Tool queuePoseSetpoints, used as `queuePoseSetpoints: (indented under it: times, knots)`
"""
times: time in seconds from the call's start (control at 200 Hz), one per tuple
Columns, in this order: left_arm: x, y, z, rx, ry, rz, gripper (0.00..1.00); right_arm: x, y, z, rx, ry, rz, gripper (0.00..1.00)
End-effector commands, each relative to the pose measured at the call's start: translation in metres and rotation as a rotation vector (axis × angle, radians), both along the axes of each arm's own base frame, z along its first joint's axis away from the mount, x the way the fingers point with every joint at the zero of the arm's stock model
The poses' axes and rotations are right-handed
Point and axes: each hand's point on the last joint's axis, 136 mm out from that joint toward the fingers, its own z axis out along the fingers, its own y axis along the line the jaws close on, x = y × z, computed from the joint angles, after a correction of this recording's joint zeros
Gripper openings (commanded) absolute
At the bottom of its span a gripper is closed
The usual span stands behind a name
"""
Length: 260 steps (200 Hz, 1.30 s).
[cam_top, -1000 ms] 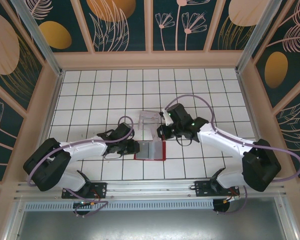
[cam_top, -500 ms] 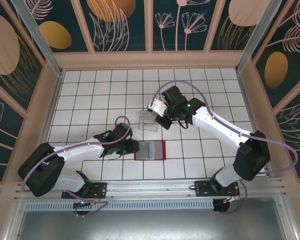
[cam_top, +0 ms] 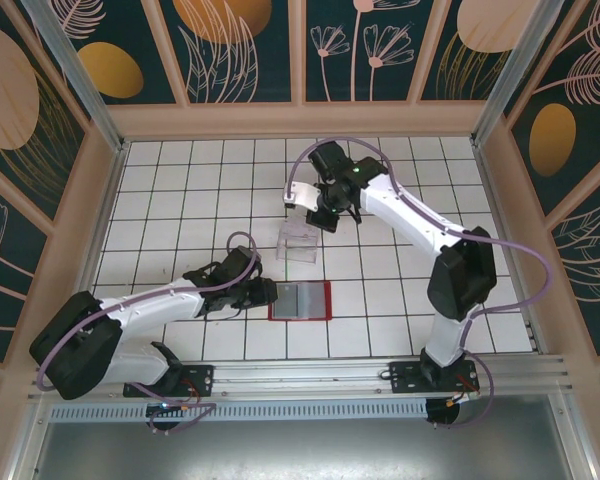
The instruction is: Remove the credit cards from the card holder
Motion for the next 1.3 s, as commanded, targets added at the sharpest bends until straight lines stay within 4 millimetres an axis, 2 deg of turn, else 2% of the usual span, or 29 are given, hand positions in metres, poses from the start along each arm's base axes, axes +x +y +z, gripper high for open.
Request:
queuePoseSetpoints:
  times: [0.0,0.345,0.816,1.091,1.246,1.296]
  knots:
    - [0.001,0.002,0.004,-0.001,-0.023,0.016,0.41,-0.002,-0.002,-0.006,-0.04,0.049,0.044,0.0]
    - [0.002,0.006,0.008,0.005,-0.033,0.035,0.43,0.022,0.01,-0.032,-0.087,0.094,0.043,0.0]
    - [0.001,0.009,0.006,0.016,-0.031,0.038,0.44,0.019,0.005,-0.072,-0.164,0.201,0.057,0.0]
    - [0.001,0.008,0.007,0.01,-0.03,0.039,0.44,0.025,0.008,-0.082,-0.18,0.209,0.066,0.0]
    - [0.001,0.008,0.006,0.011,-0.03,0.039,0.44,0.032,0.012,-0.079,-0.173,0.184,0.059,0.17]
    - [0.001,0.008,0.006,0.011,-0.028,0.038,0.44,0.034,0.014,-0.075,-0.161,0.173,0.053,0.2]
